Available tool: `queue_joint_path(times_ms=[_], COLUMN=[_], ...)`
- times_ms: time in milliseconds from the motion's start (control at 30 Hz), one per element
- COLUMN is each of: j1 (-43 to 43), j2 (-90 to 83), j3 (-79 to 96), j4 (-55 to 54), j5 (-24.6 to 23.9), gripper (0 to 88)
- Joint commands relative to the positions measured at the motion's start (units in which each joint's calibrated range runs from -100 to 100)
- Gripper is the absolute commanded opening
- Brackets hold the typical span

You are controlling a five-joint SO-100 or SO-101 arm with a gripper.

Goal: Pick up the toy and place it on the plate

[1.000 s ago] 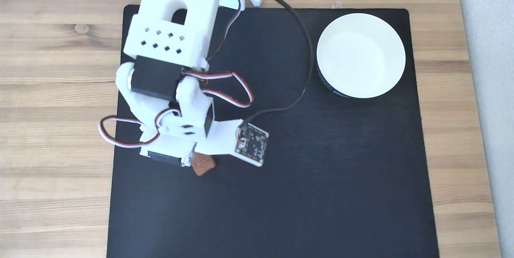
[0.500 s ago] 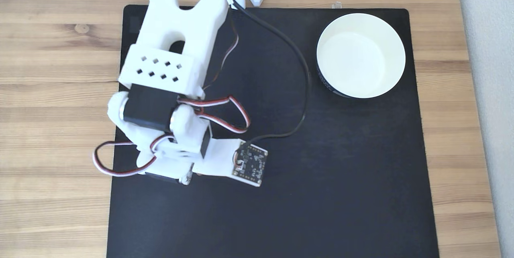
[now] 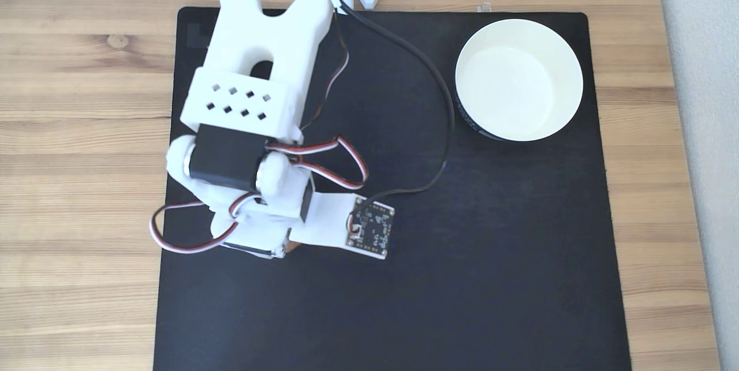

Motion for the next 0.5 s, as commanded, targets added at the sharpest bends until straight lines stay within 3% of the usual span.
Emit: queue_joint_path(times_ms=[0,467], j1=[-0.61,-0.78], j2=[-0.34,-0.34], j3=[-2.34,-2.16], j4=[4.01,4.35], j5=[0.11,0.48], gripper=[35.7,36.3])
